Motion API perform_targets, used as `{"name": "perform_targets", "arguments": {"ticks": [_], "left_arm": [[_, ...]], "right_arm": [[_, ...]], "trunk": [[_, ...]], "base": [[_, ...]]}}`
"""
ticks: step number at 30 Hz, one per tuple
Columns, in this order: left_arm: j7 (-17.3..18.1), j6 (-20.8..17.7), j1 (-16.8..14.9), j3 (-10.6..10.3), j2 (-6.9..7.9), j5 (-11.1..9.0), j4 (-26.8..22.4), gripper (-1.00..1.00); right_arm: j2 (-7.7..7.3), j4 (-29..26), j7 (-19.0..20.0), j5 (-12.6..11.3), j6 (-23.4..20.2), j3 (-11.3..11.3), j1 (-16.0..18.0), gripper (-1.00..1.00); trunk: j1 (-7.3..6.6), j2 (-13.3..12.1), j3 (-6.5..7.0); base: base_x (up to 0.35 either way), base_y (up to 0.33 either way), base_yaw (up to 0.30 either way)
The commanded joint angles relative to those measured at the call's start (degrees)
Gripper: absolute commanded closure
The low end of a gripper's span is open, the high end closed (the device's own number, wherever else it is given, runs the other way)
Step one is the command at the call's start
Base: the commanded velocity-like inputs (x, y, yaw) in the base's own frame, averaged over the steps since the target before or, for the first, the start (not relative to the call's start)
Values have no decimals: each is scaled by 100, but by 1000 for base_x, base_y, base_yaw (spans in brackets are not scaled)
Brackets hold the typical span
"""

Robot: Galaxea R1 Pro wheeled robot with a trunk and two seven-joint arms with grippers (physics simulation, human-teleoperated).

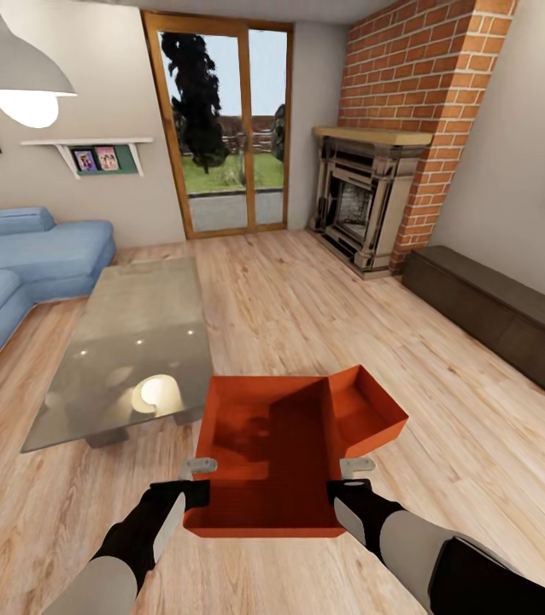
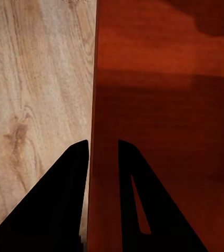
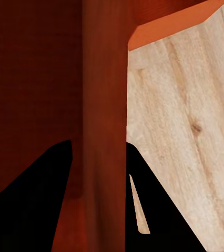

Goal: Move the two storage containers from the living room to the garage. In the garage, place one container on the floor and stack the other container on top of it (either order is fine).

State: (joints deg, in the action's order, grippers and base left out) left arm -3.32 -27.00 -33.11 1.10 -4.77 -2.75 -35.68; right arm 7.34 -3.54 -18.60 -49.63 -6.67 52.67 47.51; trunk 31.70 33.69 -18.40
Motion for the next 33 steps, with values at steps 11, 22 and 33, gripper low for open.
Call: {"name": "perform_targets", "arguments": {"ticks": [11,22,33], "left_arm": [[-56,-42,-2,31,2,82,-11,100],[-55,-42,-2,31,2,82,-9,100],[-55,-42,-2,31,2,82,-9,100]], "right_arm": [[-21,-7,-135,59,-41,-11,-5,100],[-22,-7,-135,59,-45,-11,-5,100],[-19,-7,-143,60,-45,-11,-5,100]], "trunk": [[-240,-436,291],[-482,-877,589],[-592,-1077,729]], "base": [[0,0,0],[0,0,0],[0,0,0]]}}
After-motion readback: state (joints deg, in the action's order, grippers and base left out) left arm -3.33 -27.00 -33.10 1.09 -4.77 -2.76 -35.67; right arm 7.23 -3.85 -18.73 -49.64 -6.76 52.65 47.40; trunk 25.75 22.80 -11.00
